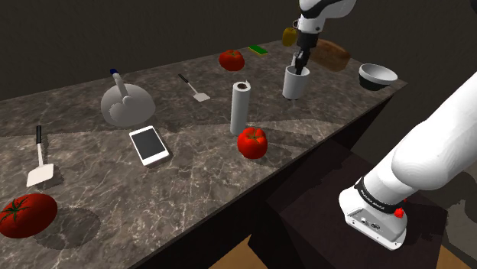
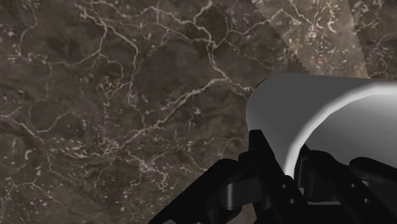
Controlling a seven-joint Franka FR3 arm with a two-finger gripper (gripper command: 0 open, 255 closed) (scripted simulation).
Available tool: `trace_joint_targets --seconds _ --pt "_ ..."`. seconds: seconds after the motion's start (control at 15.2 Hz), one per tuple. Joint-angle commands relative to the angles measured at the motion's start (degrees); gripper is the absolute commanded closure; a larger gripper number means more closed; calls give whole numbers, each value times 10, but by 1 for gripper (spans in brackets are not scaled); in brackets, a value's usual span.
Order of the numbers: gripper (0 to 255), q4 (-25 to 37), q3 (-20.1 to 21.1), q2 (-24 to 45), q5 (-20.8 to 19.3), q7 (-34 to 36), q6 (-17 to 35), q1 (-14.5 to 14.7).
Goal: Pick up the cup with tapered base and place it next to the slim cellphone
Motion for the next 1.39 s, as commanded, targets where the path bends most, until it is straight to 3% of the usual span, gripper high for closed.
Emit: trace_joint_targets --seconds 0.0,1.32 --pt "255 12 0 -4 -1 2 -16 0" --pt "255 146 2 -23 -7 11 -168 1"
